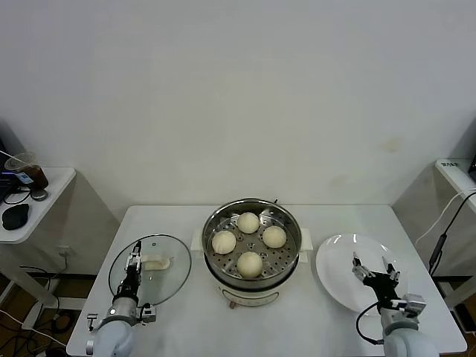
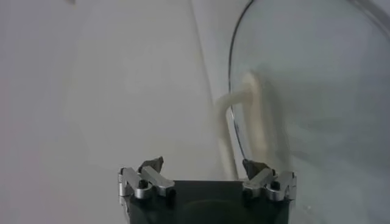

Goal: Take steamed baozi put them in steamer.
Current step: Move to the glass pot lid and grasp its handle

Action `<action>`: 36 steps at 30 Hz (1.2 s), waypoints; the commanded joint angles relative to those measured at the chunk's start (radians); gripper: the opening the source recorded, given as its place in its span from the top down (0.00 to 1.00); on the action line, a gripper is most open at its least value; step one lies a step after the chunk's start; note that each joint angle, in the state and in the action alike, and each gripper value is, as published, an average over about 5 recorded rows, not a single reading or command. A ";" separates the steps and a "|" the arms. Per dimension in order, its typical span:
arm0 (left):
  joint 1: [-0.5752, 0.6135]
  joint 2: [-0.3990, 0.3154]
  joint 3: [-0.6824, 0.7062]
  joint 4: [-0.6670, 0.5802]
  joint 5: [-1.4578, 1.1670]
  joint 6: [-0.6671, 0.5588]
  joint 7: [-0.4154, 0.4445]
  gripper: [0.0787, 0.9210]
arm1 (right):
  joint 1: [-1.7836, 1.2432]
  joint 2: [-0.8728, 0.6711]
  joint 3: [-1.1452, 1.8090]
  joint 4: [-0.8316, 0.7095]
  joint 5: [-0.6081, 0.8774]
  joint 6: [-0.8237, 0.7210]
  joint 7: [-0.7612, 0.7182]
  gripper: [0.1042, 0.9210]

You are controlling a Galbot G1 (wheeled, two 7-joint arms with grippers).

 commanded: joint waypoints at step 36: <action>-0.051 -0.048 -0.019 -0.009 -0.176 0.108 0.075 0.62 | -0.012 0.016 -0.008 -0.022 -0.028 0.020 -0.007 0.12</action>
